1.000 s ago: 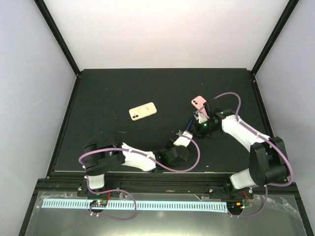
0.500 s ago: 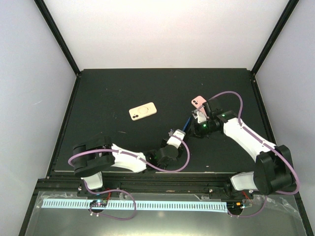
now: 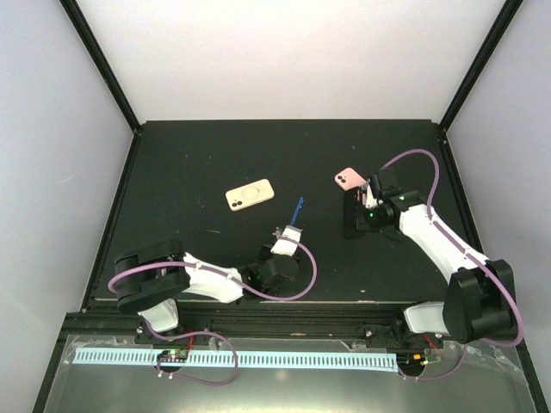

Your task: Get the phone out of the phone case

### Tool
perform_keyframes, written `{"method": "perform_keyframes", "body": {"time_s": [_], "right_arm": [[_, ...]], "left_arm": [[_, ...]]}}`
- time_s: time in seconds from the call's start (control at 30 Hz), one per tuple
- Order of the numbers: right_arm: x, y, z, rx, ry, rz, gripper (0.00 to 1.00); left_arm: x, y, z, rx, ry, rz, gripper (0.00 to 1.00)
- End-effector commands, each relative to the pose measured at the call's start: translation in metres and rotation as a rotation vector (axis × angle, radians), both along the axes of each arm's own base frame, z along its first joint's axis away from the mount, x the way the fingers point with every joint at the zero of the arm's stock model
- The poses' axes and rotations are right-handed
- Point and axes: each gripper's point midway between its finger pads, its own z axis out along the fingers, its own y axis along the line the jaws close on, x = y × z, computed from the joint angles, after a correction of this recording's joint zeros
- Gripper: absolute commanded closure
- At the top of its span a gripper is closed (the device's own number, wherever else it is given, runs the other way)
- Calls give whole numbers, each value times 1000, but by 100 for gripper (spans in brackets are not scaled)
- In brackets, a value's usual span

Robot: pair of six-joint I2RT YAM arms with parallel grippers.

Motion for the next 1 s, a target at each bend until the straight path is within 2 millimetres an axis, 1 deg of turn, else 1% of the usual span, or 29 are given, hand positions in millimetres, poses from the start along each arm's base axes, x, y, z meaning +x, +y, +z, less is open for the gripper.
{"method": "perform_keyframes", "body": {"time_s": [0.0, 0.07, 0.13, 0.17, 0.2, 0.27, 0.4, 0.47, 0.5, 0.53, 0.57, 0.7, 0.73, 0.83, 0.93, 0.97], "right_arm": [[42, -16, 51, -134, -174, 170, 99], [57, -30, 59, -210, -169, 225, 99], [72, -50, 67, -254, -164, 247, 99], [78, -60, 64, -255, -143, 261, 99], [83, -74, 66, -260, -139, 280, 99], [89, -90, 63, -267, -104, 313, 99], [94, -120, 43, -255, 21, 325, 99], [95, -133, 31, -206, 60, 294, 99], [95, -136, 25, -177, 73, 284, 99], [94, -145, 19, -148, 91, 258, 99], [95, -151, 12, -121, 113, 243, 99], [106, -173, -3, -12, 151, 147, 99], [108, -177, -13, 34, 172, 130, 99], [111, -181, -29, 145, 235, 128, 99], [119, -183, -42, 224, 274, 120, 99], [123, -186, -46, 236, 279, 111, 97]], "left_arm": [[3, 4, 24, -74, -43, 43, 98], [3, 4, 24, -75, -43, 43, 98], [2, 4, 24, -75, -42, 41, 99], [2, 4, 24, -73, -42, 40, 98], [2, 3, 24, -70, -42, 38, 99], [2, 3, 24, -68, -43, 38, 98], [2, 2, 24, -65, -43, 37, 98], [2, 1, 23, -61, -41, 33, 98], [2, 0, 23, -58, -41, 30, 98], [2, 0, 23, -55, -41, 30, 99], [2, -1, 22, -51, -39, 27, 98], [2, -5, 19, -34, -32, 16, 98], [2, -6, 18, -29, -31, 14, 99], [0, -11, 17, -21, -28, -2, 98], [0, -15, 16, -8, -29, -10, 98], [0, -16, 16, -5, -30, -9, 98]]}}
